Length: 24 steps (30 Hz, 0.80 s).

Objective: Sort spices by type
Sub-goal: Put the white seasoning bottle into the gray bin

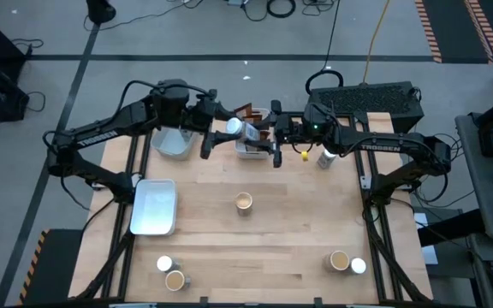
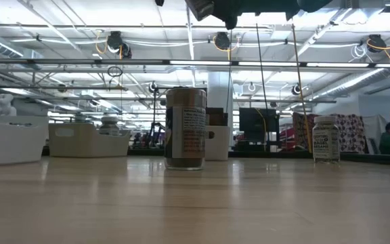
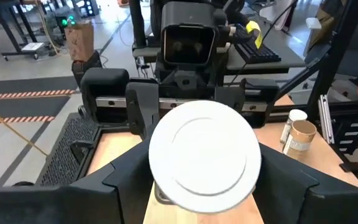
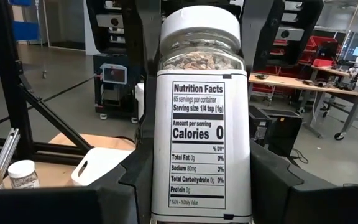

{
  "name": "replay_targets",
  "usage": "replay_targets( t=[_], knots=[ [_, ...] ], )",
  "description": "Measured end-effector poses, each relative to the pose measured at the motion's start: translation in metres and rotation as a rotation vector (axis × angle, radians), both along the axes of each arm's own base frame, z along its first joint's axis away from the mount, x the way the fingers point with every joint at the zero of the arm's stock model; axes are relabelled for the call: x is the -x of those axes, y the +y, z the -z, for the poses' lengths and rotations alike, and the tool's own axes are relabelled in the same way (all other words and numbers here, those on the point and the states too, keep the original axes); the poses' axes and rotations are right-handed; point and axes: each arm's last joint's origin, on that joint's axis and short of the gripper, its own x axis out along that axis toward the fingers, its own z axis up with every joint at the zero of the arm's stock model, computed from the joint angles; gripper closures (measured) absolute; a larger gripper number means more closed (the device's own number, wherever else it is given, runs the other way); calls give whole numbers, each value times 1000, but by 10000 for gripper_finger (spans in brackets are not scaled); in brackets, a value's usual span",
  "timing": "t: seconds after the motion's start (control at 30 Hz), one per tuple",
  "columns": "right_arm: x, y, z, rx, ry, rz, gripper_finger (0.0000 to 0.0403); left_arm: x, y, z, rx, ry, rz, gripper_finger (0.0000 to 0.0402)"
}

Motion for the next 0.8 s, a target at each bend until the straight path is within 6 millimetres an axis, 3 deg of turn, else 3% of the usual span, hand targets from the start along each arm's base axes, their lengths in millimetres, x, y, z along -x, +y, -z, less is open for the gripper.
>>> replay_targets(
  t=[0.47,0.8],
  knots=[
    [1,0,-3,-16,-21,2,230,-1,0,-4,-17,-41,1,187],
    [1,-5,-2,-106,-14,139,131,0,2,-6,-14,-47,-24,189]
  ],
)
